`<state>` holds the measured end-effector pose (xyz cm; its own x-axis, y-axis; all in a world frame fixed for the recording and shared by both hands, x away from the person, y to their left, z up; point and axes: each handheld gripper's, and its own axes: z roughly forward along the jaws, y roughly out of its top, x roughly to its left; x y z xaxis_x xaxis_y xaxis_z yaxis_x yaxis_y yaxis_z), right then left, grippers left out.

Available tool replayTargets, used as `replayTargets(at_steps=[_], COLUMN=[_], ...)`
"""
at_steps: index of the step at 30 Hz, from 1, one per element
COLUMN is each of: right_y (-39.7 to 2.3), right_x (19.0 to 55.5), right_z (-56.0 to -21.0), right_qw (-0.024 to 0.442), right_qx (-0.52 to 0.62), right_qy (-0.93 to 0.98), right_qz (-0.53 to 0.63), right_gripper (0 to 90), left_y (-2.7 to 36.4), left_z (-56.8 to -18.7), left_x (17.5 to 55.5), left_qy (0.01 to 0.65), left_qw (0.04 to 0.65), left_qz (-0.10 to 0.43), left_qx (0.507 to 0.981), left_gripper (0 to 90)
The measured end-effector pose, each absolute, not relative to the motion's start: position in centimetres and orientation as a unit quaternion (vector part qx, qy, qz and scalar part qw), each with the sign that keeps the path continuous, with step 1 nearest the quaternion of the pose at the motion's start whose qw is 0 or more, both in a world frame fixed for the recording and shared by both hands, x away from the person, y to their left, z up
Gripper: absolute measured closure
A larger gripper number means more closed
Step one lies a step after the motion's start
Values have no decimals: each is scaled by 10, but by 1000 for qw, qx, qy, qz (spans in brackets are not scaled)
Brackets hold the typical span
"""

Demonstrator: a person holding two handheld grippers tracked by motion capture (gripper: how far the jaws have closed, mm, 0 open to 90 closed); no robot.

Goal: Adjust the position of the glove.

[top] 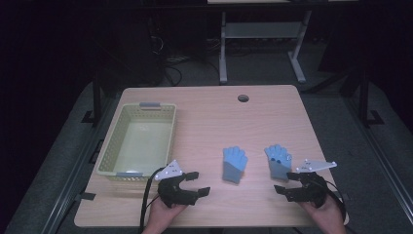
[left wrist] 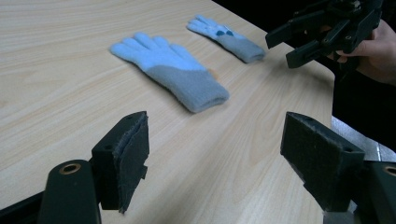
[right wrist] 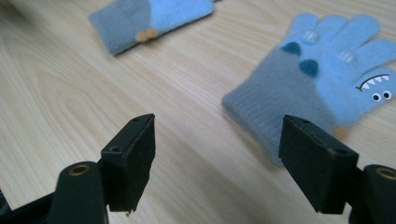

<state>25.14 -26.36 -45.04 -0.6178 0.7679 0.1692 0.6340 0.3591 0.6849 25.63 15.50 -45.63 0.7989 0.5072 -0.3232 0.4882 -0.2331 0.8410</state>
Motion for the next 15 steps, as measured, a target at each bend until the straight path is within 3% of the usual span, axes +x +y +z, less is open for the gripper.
replayTargets(at_steps=[15], right_y=[-254], right_x=[250], right_z=[-440], right_qw=[104], right_qx=[417], right_qy=[824], right_qz=[370], right_gripper=[252], left_y=[156], left_z=[-456], left_x=[253], left_qy=[313], left_qw=[531], left_qz=[17], left_qx=[787], left_gripper=[232])
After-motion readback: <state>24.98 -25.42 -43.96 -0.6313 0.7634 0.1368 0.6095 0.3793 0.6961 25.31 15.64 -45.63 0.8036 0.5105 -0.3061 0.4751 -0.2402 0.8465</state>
